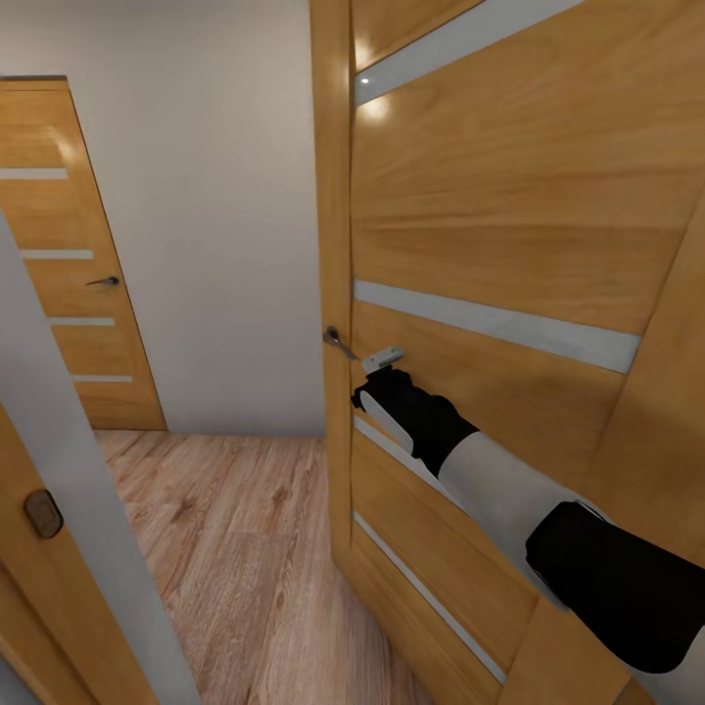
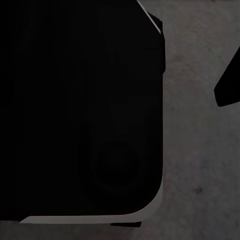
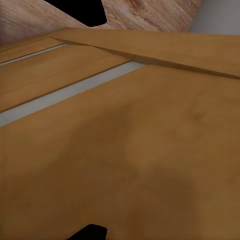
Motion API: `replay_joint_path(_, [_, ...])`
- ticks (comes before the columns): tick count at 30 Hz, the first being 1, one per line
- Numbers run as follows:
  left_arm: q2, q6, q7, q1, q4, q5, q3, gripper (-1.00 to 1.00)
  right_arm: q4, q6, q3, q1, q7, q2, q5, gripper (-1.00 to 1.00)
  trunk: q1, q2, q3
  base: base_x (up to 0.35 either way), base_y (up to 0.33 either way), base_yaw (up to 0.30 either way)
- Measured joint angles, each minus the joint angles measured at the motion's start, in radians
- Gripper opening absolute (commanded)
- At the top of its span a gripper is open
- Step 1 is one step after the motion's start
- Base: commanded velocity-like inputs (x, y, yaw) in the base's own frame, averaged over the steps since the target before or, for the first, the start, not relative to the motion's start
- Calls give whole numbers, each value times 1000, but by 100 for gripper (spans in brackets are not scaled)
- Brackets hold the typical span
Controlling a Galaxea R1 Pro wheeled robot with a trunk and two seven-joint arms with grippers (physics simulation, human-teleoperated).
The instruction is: Move the two storage containers from the living room to the garage. In the garage, place one container on the floor and stack the other container on top of it (either order is fine).
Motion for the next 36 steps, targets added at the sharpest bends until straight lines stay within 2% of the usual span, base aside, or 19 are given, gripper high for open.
replay_joint_path(18, [3,0,0,-1,-5,0,3,100,-9,9,4,11,-4,0,-11,100,0,0,0,0,0,0])
replay_joint_path(27, [2,0,0,-1,-6,0,3,100,-6,11,1,62,-4,0,-19,100,0,0,0,0,0,0])
replay_joint_path(36, [2,1,0,-1,-6,0,3,100,-6,12,1,66,-4,0,-20,100,0,0,0,0,0,0])
